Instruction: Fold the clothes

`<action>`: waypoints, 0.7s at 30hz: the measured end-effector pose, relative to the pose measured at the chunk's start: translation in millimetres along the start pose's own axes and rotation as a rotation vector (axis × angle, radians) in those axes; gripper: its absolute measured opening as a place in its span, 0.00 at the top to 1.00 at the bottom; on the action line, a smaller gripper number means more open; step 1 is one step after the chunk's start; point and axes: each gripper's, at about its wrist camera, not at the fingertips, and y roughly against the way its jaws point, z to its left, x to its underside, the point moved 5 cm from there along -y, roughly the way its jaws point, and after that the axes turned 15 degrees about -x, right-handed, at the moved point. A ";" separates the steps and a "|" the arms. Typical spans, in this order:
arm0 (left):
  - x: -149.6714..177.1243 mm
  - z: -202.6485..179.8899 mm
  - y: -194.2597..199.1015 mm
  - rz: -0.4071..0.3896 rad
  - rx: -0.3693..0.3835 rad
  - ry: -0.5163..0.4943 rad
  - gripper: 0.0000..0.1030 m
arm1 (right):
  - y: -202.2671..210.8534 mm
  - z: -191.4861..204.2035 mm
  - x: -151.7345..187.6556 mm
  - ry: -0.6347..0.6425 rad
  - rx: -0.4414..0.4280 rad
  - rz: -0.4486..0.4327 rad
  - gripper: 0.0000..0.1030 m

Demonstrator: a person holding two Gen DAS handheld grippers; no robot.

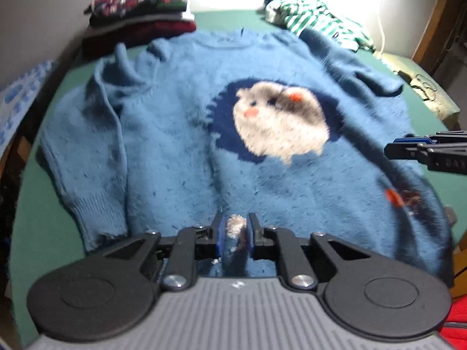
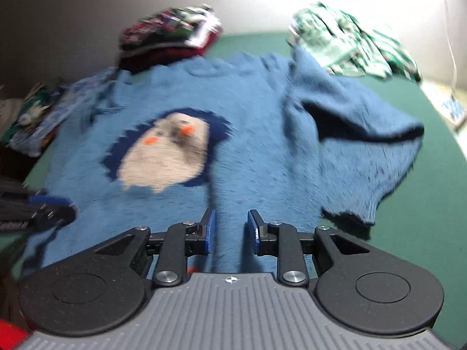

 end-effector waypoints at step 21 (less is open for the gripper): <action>-28.8 15.7 -25.6 -0.061 -0.082 0.012 0.63 | -41.7 -69.4 -80.7 -0.083 0.151 -0.095 0.77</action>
